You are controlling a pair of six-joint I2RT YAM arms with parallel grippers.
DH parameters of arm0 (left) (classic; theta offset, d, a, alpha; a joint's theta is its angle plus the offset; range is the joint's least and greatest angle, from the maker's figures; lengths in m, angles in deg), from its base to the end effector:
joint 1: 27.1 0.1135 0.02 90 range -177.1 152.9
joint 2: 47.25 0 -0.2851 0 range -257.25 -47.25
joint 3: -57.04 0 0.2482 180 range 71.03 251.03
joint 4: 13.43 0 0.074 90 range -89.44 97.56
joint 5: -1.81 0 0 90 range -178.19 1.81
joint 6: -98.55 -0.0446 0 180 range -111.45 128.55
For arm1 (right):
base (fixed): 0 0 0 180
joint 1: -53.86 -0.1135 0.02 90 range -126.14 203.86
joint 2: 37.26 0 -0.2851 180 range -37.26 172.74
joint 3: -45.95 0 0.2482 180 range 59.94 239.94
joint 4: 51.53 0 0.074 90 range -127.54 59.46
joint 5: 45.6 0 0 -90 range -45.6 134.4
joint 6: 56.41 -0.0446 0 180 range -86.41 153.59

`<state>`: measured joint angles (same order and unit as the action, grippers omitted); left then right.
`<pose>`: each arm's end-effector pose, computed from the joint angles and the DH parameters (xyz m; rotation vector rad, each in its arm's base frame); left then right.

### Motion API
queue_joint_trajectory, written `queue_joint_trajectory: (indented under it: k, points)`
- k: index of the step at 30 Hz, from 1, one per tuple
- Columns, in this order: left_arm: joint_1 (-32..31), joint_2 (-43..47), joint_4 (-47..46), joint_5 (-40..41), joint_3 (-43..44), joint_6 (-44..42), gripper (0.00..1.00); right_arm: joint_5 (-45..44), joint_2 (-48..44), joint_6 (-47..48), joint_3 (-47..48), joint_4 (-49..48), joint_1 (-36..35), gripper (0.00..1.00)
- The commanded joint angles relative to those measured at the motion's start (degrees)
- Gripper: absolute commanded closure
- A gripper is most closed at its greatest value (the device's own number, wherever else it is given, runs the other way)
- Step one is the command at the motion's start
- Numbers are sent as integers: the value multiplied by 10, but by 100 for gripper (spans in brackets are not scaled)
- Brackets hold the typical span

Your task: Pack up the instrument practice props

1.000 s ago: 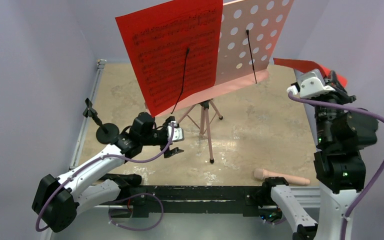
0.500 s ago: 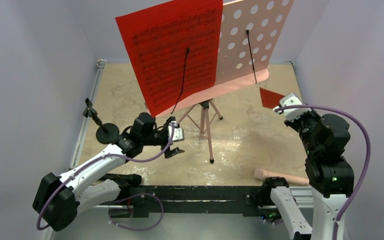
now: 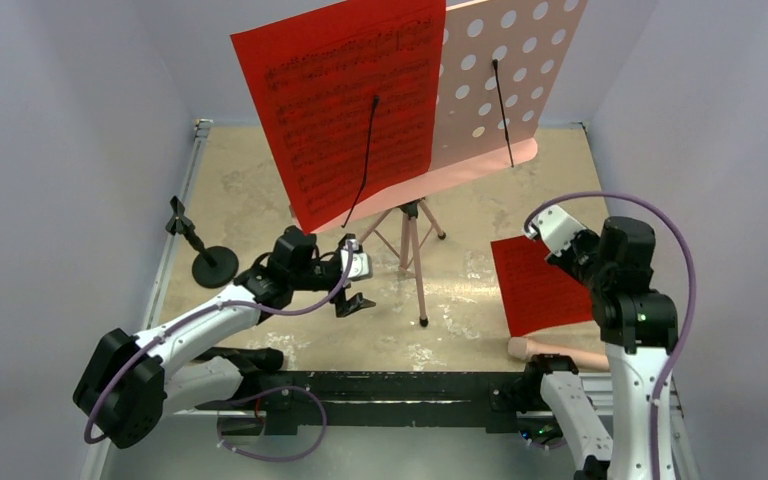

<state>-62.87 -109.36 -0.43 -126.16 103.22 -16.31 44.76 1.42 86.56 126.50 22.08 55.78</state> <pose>0.1631 -0.1514 0.2446 1.3683 1.5311 -0.8020 0.0831 -0.0025 0.3949 -0.9412 1.9622 -0.5529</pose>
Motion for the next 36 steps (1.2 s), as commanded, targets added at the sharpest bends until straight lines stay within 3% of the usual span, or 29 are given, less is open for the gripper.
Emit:
queue_joint_trajectory:
  k: [1, 9, 16, 23, 36]
  points:
    - [2, -38, -12, 14, 17, 16, 4, 33, 39, 5, -44, -98, 8, 100]
    - [16, -107, 99, 31, 105, -5, 5, 52, 138, -3, -125, -296, 88, 100]
    - [16, -128, 100, 27, 120, 16, 5, 66, 273, -1, -109, -355, 116, 100]
    - [16, -138, 84, 43, 125, 32, 4, 59, 405, 7, -39, -309, 142, 100]
    - [16, -140, 86, 63, 126, 51, 2, 69, 445, 120, -56, -348, 151, 100]
